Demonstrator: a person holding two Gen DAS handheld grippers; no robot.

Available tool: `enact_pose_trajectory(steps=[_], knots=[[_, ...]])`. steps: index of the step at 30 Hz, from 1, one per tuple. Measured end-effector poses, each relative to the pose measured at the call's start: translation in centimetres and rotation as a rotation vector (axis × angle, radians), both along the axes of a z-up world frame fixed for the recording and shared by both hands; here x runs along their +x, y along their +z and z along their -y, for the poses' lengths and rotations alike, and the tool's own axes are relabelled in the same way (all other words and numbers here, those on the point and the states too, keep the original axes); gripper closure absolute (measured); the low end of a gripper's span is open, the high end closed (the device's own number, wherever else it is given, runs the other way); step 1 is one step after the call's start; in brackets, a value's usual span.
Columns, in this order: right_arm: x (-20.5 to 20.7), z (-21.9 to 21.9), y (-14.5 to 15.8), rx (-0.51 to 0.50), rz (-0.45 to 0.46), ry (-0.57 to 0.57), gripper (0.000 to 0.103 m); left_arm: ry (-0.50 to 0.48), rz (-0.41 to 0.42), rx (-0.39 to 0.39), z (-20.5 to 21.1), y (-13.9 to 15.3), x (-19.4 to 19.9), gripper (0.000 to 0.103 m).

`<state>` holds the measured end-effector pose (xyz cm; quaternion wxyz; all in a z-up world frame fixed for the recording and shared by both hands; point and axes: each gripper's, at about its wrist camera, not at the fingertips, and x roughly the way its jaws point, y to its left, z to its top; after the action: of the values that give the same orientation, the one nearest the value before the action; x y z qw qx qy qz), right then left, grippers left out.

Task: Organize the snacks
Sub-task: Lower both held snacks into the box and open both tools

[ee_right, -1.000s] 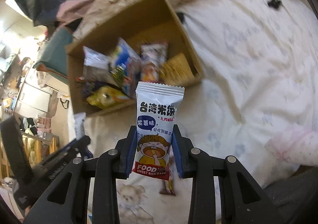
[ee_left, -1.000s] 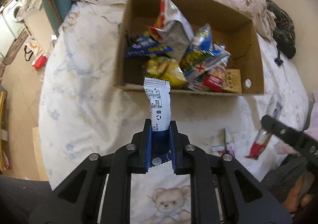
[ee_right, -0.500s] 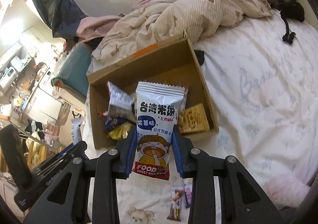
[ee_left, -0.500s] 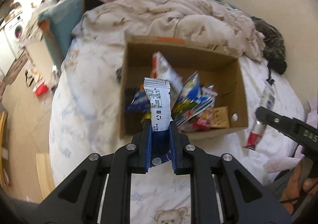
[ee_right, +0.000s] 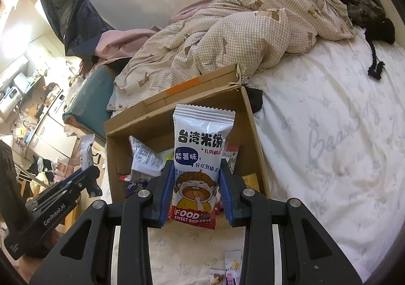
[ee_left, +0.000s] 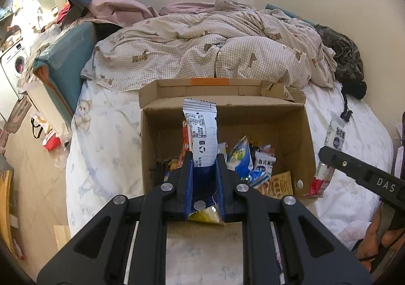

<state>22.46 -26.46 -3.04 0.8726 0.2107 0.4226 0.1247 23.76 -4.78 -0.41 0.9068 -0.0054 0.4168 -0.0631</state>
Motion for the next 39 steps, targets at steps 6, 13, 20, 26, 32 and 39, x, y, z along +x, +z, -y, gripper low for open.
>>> enact_pose_trajectory(steps=[6,13,20,26,32,39], knots=[[2.2,-0.3,-1.0,-0.026,-0.023,0.019,0.068,-0.011,-0.039,-0.027,0.4,-2.3,1.1,0.09],[3.4,-1.1,-2.9,-0.034,-0.09,0.039,0.068,-0.011,-0.081,-0.069,0.6,-4.6,2.0,0.089],[3.3,-2.9,-3.6,-0.14,-0.083,0.069,0.067,-0.031,-0.08,-0.07,1.5,-5.0,2.1,0.089],[3.4,-3.7,-4.3,-0.176,-0.099,0.086,0.067,-0.051,-0.083,-0.043,2.2,-5.0,2.1,0.089],[3.4,-3.6,-4.6,-0.166,-0.107,0.086,0.067,-0.05,-0.064,-0.005,2.4,-5.1,1.7,0.088],[3.3,-3.2,-4.3,-0.137,-0.087,0.073,0.065,-0.047,-0.073,0.002,2.4,-5.2,1.6,0.084]])
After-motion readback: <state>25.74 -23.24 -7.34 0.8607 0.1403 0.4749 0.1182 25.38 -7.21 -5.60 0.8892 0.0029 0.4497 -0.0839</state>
